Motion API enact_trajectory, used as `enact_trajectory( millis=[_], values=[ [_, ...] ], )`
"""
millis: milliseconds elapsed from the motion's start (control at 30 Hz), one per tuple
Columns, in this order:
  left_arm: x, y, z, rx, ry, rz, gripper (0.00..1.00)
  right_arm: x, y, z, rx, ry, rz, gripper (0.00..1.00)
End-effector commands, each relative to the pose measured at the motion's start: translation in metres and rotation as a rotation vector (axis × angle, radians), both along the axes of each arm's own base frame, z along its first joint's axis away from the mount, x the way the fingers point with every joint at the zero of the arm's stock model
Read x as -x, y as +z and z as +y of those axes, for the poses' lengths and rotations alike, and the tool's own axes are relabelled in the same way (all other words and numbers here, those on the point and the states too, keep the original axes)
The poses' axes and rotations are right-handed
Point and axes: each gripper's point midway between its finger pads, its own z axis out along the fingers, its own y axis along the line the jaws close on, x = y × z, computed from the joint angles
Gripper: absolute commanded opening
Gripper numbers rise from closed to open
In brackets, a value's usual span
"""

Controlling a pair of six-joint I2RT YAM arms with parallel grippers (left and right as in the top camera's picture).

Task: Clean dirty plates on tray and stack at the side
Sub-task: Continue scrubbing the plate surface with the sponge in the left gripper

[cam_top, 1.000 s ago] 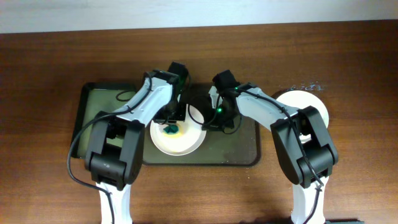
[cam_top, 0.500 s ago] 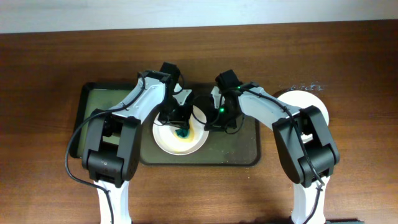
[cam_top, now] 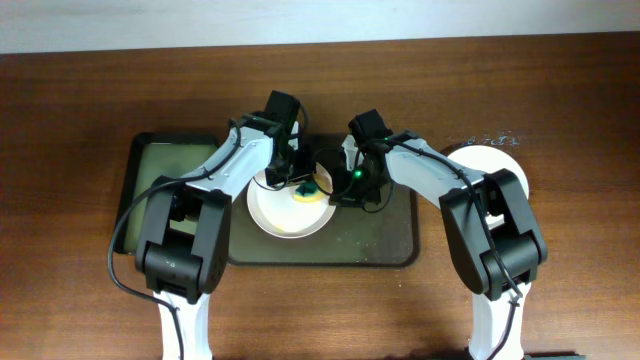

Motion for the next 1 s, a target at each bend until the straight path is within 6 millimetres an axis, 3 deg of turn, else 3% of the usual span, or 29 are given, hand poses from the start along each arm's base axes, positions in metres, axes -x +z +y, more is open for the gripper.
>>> enact_trajectory(
  millis=[0,33,100,233,333,433,567,700,833,900,967],
  values=[
    [-0.016,-0.015,0.11,-0.491,0.234,-0.066,0.0,0.018,-0.025,-0.013,0.085,0.017,0.059,0.04],
    [-0.005,-0.015,0.12,-0.549,0.224,-0.027,0.0,0.018,-0.025,-0.013,0.085,0.017,0.058,0.04],
    [0.012,-0.016,0.119,-0.561,0.146,0.038,0.0,0.018,-0.025,-0.013,0.085,0.017,0.058,0.04],
    [0.044,-0.021,0.088,-0.399,-0.234,0.153,0.0,0.018,-0.025,-0.013,0.085,0.018,0.059,0.04],
    [0.064,-0.019,0.07,-0.269,-0.412,0.201,0.0,0.018,-0.025,-0.013,0.085,0.017,0.059,0.04],
    [0.08,-0.011,0.037,-0.041,-0.576,0.2,0.0,0.018,-0.025,-0.013,0.085,0.018,0.059,0.04],
    [0.068,-0.005,0.009,0.105,-0.588,0.112,0.0,0.018,-0.025,-0.013,0.085,0.018,0.059,0.04],
    [0.043,-0.006,0.002,0.101,-0.555,0.014,0.0,0.018,-0.025,-0.013,0.085,0.018,0.059,0.04],
    [-0.016,-0.017,0.043,-0.218,-0.308,-0.129,0.0,0.018,-0.025,-0.013,0.085,0.017,0.059,0.04],
    [-0.026,-0.017,0.071,-0.373,-0.19,-0.142,0.0,0.018,-0.025,-0.013,0.085,0.017,0.059,0.04],
    [-0.024,-0.014,0.102,-0.532,-0.069,-0.123,0.0,0.018,-0.025,-0.013,0.085,0.017,0.059,0.04]
  ],
)
